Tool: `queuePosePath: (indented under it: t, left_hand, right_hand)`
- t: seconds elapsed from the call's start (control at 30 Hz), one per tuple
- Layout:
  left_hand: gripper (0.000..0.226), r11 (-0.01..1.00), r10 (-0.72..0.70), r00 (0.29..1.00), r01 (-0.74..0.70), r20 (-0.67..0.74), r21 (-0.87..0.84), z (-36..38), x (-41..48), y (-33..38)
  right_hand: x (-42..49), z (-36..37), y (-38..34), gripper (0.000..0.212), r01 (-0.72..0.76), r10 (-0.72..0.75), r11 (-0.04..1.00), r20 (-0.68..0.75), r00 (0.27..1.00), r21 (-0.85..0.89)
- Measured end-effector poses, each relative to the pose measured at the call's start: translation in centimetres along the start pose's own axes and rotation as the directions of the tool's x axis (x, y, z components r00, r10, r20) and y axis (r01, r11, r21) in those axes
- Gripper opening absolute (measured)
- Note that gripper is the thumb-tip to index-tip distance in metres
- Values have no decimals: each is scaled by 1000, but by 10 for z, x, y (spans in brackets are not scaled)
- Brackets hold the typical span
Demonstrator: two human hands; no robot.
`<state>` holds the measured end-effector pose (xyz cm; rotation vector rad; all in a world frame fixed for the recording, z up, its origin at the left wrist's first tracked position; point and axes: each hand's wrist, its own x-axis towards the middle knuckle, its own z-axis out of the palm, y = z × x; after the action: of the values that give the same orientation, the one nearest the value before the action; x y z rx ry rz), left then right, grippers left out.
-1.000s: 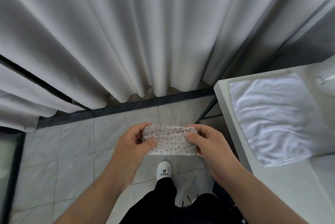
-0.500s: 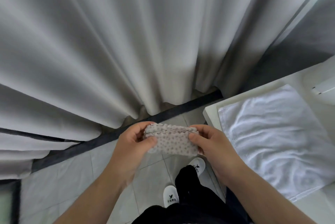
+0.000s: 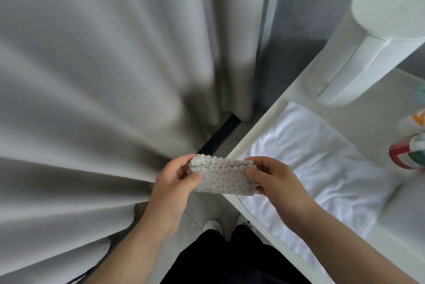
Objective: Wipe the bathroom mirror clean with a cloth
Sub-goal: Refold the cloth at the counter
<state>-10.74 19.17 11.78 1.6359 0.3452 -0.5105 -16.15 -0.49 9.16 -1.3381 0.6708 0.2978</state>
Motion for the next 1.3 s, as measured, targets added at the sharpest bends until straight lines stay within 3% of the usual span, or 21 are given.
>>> queuePosePath:
  t: [0.23, 0.4, 0.63, 0.73, 0.9, 0.97, 1.03, 1.1, 1.17, 1.2, 1.23, 1.3]
  left_hand:
    - [42, 989, -55, 969, 20, 242, 145, 47, 37, 15]
    - [40, 943, -121, 894, -32, 431, 332, 75, 64, 13]
    - [34, 781, -140, 723, -339, 676, 524, 124, 89, 1]
    - [31, 702, -98, 695, -459, 712, 544, 143, 102, -10]
    - [37, 579, -127, 641, -572, 757, 581, 152, 124, -30]
    - [45, 496, -117, 583, -667, 804, 556, 150, 128, -37]
    - [62, 324, -51, 493, -815, 868, 481, 144, 133, -43]
    - [71, 101, 27, 297, -951, 955, 293, 136, 136, -47]
    - [72, -110, -24, 92, -990, 995, 89, 134, 137, -51]
    - [74, -176, -112, 71, -983, 991, 50, 135, 138, -54]
    - [77, -218, -201, 101, -974, 974, 56, 136, 139, -57]
    - [80, -263, -348, 226, -955, 910, 136, 138, 140, -60]
  right_hand:
    - [-10, -32, 16, 20, -39, 82, 982, -230, 970, 187]
    - [-19, -45, 33, 14, -28, 156, 961, -456, 876, 276]
    - [-23, -59, 60, 5, -47, 257, 948, -674, 693, 314]
    - [-14, -66, 66, 11, -63, 247, 961, -741, 624, 268]
    - [4, -68, 82, 11, -161, 201, 978, -796, 571, 131]
    - [8, -67, 89, 22, -172, 183, 980, -807, 562, 102]
    - [9, -64, 94, 31, -165, 143, 985, -815, 562, 59]
    - [6, -55, 99, 45, -173, -36, 973, -847, 531, -150]
    - [7, -48, 109, 56, -223, -366, 805, -756, 544, -550]
    - [8, -47, 115, 58, -230, -458, 695, -666, 589, -681]
    - [9, -46, 118, 61, -247, -436, 631, -600, 671, -735]
    - [11, -46, 129, 66, -314, -293, 579, -552, 781, -752]
